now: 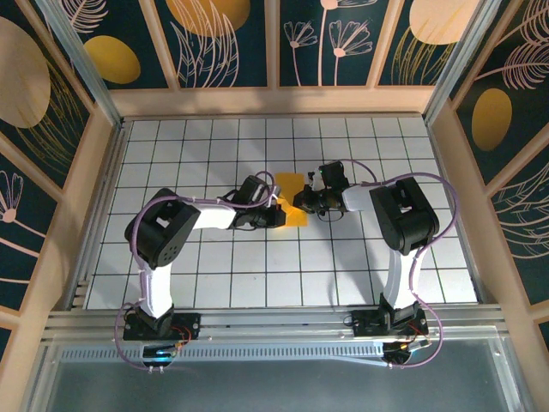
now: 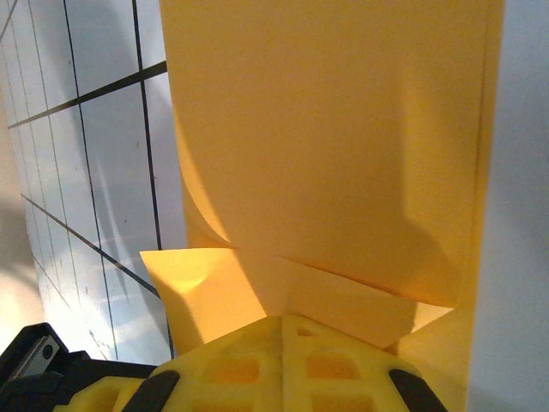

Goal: Fold a paper plane with a square sheet of paper (fold left side to right side)
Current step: Fold the triangle a second time at the center of the table.

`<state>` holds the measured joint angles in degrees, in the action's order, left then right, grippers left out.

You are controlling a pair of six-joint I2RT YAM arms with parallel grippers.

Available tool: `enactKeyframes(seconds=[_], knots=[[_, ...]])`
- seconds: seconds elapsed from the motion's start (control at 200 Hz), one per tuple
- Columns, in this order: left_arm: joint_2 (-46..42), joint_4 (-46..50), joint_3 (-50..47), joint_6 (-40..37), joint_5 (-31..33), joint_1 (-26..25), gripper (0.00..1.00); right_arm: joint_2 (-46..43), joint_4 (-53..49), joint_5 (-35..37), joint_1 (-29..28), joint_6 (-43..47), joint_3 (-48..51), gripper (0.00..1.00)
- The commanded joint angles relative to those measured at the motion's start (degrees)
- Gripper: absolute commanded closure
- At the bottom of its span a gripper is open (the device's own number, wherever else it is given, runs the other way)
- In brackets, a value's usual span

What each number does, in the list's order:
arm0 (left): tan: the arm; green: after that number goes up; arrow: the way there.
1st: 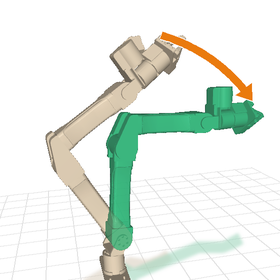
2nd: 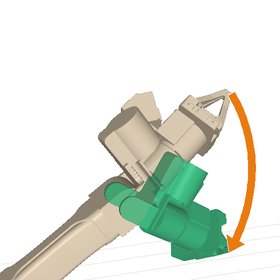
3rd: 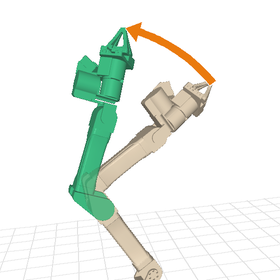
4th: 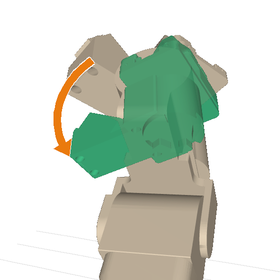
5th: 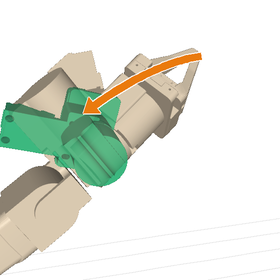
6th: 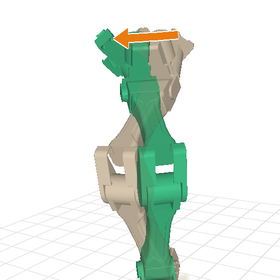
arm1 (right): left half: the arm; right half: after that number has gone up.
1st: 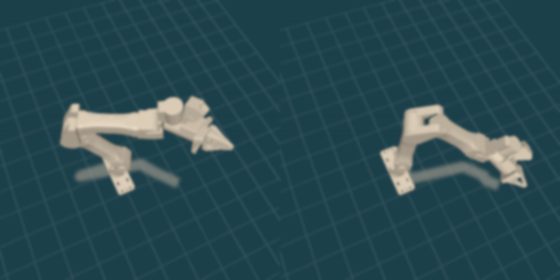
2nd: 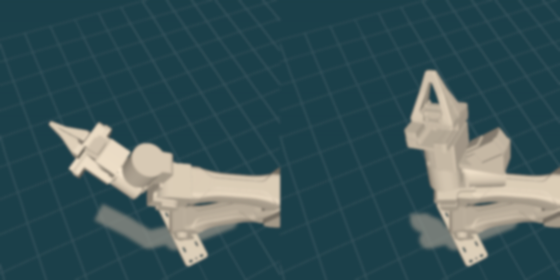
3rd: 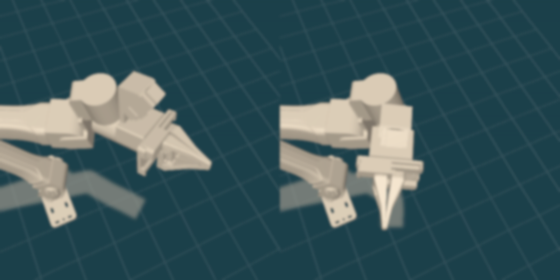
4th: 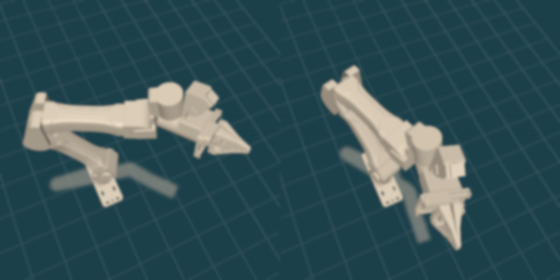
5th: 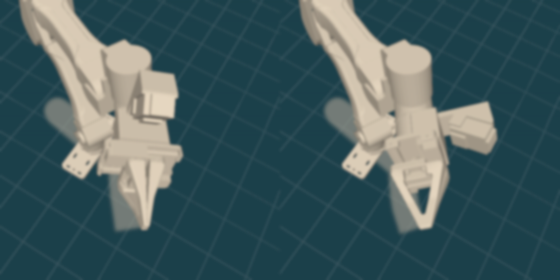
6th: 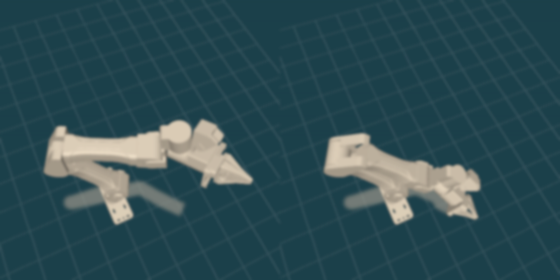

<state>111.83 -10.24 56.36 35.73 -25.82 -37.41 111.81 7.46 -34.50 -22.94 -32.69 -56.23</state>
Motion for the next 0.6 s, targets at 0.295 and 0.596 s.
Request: enactKeyframes(seconds=[0.295, 0.596], knots=[[-6.8, 6.9, -7.5, -2.3, 4.2, 0.1, 1.0, 2.3, -7.3, 4.5, 0.4, 2.0, 1.1, 1.0], [-9.4, 2.9, -2.9, 0.0, 0.4, 1.0, 1.0, 1.8, -6.8, 4.2, 0.1, 1.6, 1.2, 1.0]])
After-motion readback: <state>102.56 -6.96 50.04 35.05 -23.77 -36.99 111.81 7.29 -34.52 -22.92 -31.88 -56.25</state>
